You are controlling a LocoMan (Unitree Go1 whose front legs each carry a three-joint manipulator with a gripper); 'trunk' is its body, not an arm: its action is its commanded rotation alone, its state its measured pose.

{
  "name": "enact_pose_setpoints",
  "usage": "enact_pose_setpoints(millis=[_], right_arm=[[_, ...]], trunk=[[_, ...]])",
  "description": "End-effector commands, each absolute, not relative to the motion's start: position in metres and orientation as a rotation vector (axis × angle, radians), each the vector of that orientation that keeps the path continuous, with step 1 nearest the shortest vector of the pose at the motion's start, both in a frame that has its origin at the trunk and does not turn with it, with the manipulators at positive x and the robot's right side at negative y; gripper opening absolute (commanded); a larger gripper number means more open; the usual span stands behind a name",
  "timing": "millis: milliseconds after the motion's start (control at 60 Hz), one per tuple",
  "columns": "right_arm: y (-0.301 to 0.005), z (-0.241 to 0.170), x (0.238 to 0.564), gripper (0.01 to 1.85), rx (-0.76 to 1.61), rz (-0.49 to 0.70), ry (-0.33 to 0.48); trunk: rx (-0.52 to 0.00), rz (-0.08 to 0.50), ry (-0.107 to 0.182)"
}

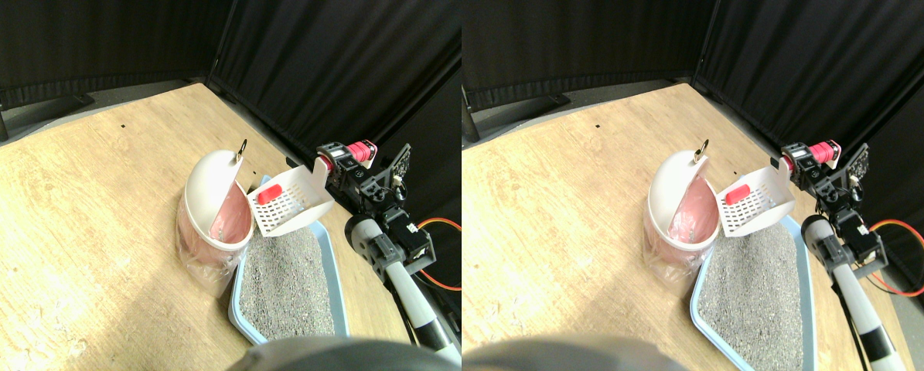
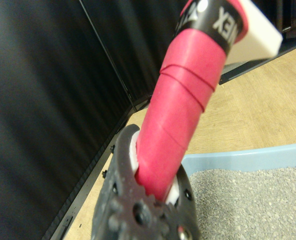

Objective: Scoop (unimanual)

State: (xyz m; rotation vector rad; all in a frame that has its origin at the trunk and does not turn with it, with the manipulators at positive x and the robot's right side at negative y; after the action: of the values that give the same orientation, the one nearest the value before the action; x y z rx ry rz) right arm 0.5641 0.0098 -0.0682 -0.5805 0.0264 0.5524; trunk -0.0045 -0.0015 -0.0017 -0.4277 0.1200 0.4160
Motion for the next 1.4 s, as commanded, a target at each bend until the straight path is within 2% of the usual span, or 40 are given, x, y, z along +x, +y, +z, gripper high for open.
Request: enact_pose_setpoints(millis=[17,200,233,317,333,367,500,583,633,667,833,867,967,1050,1183,1333,1400], right_arm=[[0.016,-0.062,0.565,0.06,-0.561,0.576,-0.035],[0.018,-0.063,0.566,0.06,-0.627,0.603,-0.055],[0.018,-0.063,0.565,0.13,-0.632,0.612,-0.059],[0.019,-0.062,0.565,0.18,-0.637,0.613,-0.062],[0.019,-0.062,0.565,0.18,-0.637,0.613,-0.062],[0.018,-0.061,0.564,0.07,-0.635,0.611,-0.059],[0.017,-0.058,0.562,0.1,-0.642,0.63,-0.096],[0.016,-0.056,0.559,0.21,-0.64,0.631,-0.1],[0.016,-0.055,0.559,0.18,-0.636,0.625,-0.1],[0.015,-0.054,0.558,0.06,-0.625,0.612,-0.095],[0.013,-0.052,0.557,0.06,-0.663,0.626,-0.102],[0.011,-0.049,0.554,0.13,-0.66,0.653,-0.104],[0.011,-0.045,0.55,0.13,-0.644,0.66,-0.101],[0.012,-0.043,0.548,0.26,-0.636,0.657,-0.114],[0.013,-0.042,0.547,0.33,-0.637,0.659,-0.119],[0.015,-0.038,0.542,0.31,-0.619,0.676,-0.12],[0.015,-0.036,0.54,0.29,-0.564,0.648,-0.107]], trunk=[[-0.503,0.539,0.096],[-0.502,0.537,0.095],[-0.502,0.537,0.096],[-0.5,0.536,0.097],[-0.5,0.536,0.097],[-0.499,0.536,0.096],[-0.495,0.531,0.099],[-0.493,0.529,0.095],[-0.492,0.528,0.094],[-0.492,0.528,0.093],[-0.491,0.524,0.09],[-0.491,0.522,0.092],[-0.486,0.517,0.09],[-0.483,0.516,0.085],[-0.484,0.52,0.085],[-0.485,0.518,0.081],[-0.487,0.52,0.081]])
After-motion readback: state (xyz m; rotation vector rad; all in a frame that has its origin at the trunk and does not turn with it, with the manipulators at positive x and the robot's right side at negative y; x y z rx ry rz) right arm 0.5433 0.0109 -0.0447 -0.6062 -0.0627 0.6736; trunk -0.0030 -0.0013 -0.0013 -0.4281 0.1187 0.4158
